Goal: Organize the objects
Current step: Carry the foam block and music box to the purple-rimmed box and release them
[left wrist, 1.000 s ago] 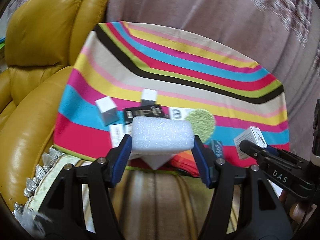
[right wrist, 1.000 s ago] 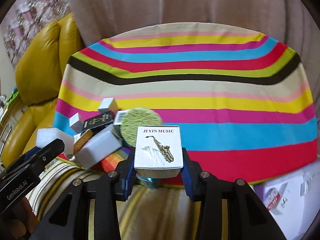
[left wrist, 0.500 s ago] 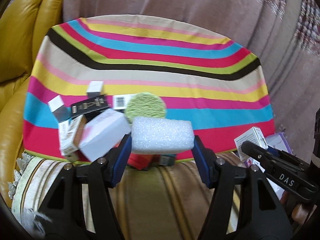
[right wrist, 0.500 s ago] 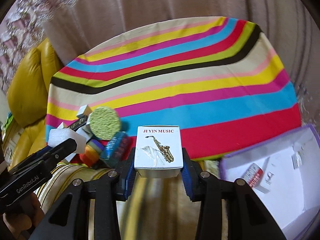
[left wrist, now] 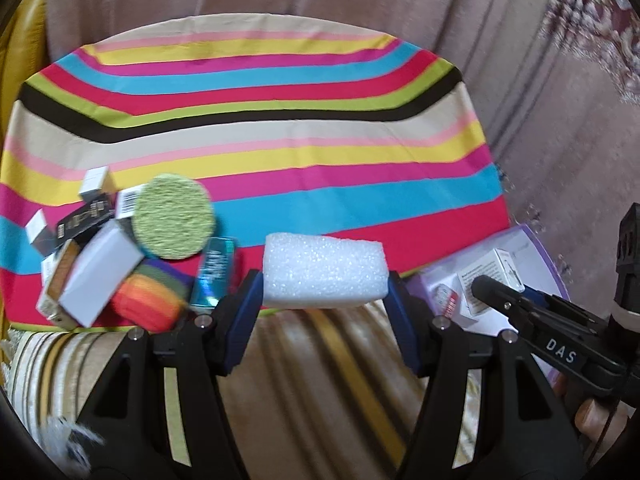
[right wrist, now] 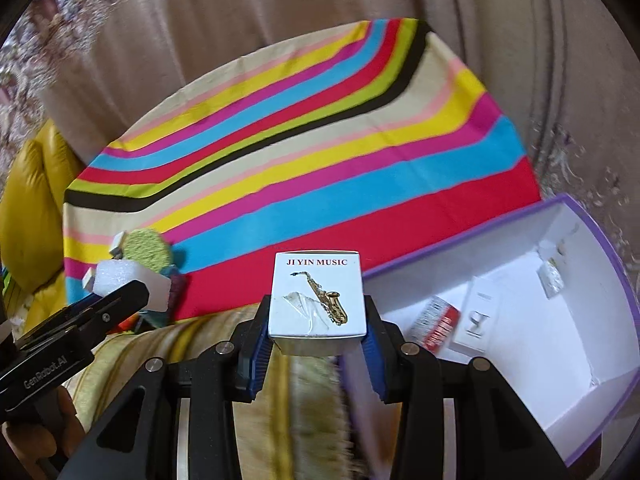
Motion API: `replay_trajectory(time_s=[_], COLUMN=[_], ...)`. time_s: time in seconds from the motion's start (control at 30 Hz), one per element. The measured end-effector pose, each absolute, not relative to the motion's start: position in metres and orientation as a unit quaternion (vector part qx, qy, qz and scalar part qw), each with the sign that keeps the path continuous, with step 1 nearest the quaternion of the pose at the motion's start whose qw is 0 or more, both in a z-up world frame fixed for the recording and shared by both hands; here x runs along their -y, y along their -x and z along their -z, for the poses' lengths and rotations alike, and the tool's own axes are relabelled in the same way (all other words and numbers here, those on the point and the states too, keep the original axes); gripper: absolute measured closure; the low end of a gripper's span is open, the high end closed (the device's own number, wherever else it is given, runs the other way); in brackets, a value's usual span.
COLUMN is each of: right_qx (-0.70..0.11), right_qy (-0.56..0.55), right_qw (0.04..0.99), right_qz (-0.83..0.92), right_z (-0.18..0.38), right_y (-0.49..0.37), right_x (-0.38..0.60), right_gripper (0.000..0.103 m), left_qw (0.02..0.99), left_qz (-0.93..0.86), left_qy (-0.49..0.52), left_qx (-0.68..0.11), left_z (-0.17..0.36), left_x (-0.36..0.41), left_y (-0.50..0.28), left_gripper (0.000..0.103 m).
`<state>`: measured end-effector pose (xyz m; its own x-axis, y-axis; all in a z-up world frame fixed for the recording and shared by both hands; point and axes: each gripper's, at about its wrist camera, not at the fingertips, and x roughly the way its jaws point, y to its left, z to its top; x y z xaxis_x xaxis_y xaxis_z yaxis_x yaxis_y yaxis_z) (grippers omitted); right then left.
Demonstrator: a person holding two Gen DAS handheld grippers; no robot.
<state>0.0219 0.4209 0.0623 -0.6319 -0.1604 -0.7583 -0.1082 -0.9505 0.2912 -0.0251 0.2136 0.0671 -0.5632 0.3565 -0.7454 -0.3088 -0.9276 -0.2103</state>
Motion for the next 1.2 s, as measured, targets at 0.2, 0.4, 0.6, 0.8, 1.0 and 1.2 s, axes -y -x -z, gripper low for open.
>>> replay_trajectory(time_s=[0.2, 0.4, 0.6, 0.8, 1.0, 1.2], right_qx=[0.167, 0.169, 0.178, 0.186, 0.190, 0.178], right_qy=[-0.435, -0.443, -0.450, -0.447, -0.448, -0.446], right_qw=[-0.026, -0.070, -0.095, -0.114, -0.139, -0.141], right_qz=[0.884, 0.878, 0.870, 0.867, 0.862, 0.866], right_z=[-0.051, -0.041, -0.033, -0.032, -0.030, -0.034], right_y=[-0.034, -0.044, -0.054, -0.061, -0.064, -0.064], right_x=[-0.451, -0.477, -0.498, -0.513, -0.523, -0.515], right_gripper=[0.061, 0.061, 0.061, 0.060, 0.051, 0.045], left_qw=[0.220, 0.261, 0.292, 0.327, 0.338, 0.309], left_qz=[-0.874, -0.862, -0.849, -0.837, -0.839, -0.861], left_qy=[0.432, 0.435, 0.440, 0.435, 0.423, 0.399], left_qx=[0.010, -0.011, -0.026, -0.046, -0.055, -0.068], left_z=[-0.065, -0.064, -0.063, -0.064, -0.068, -0.078], left_x=[-0.245, -0.279, -0.307, -0.332, -0.339, -0.332], left_y=[0.022, 0.018, 0.012, 0.004, -0.001, -0.005], left_gripper=[0.039, 0.039, 0.038, 0.038, 0.021, 0.019])
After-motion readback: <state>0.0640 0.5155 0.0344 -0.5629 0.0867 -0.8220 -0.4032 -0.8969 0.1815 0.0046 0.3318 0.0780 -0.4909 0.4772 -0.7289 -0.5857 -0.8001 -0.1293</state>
